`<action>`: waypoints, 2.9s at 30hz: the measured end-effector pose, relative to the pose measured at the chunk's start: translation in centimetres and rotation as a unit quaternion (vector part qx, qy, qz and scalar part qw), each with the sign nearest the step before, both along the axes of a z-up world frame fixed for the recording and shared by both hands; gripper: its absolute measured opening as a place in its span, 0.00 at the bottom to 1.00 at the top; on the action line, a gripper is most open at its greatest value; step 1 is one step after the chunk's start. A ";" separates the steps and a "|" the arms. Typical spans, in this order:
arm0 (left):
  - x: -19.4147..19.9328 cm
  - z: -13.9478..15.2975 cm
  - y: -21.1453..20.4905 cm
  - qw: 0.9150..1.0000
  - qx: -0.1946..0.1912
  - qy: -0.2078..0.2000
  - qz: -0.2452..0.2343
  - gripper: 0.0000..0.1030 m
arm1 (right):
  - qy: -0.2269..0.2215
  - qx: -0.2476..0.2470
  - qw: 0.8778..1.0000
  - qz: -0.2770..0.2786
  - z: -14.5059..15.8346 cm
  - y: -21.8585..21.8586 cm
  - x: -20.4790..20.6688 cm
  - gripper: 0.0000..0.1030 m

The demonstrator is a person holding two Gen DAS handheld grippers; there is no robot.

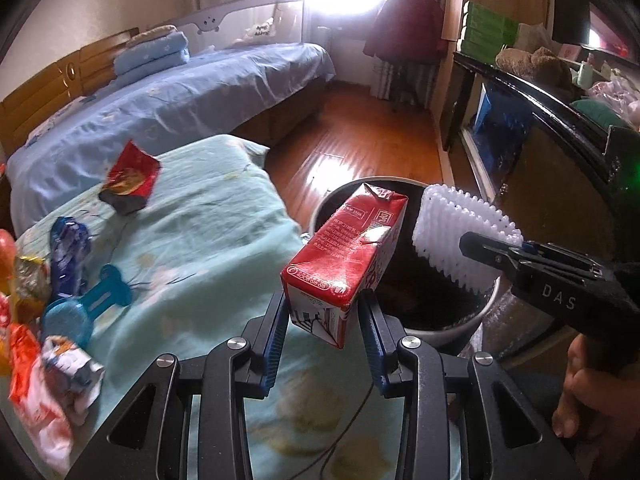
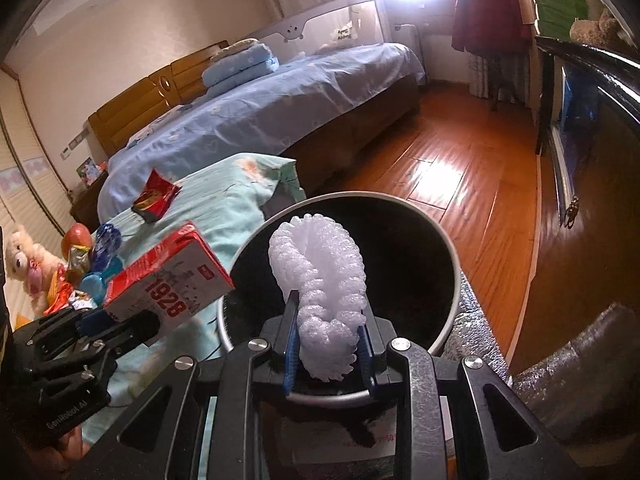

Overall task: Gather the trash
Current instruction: 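Carry the carton and white mesh over the trash bin with both grippers, then open both grippers to drop the carton and mesh into the bin, then grasp the white foam block with the left gripper while the right grasps a crumpled wrapper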

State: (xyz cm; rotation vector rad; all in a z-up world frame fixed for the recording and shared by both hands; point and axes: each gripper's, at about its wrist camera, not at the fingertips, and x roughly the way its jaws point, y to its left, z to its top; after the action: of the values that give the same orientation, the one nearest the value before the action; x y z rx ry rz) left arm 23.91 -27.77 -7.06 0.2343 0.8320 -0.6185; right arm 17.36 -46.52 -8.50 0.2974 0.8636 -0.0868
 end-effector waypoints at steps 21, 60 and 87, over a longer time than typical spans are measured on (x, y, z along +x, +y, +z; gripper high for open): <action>1.1 -1.0 -2.2 1.000 0.003 0.009 0.015 0.56 | 0.015 0.028 0.999 -0.015 -1.1 -2.8 1.4 0.45; -12.0 2.0 25.6 0.977 -0.049 0.007 0.205 0.63 | -0.015 0.062 0.986 0.153 0.2 17.2 -2.2 0.75; -4.4 -0.2 26.0 0.972 -0.051 0.035 0.226 0.28 | 0.028 0.081 0.956 0.280 -2.9 26.9 6.5 0.41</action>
State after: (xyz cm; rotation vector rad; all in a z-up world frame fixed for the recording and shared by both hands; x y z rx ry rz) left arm 19.53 -1.80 -7.21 -0.0732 0.8836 -0.2411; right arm 23.84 -19.60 -11.36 0.1940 0.9850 0.5088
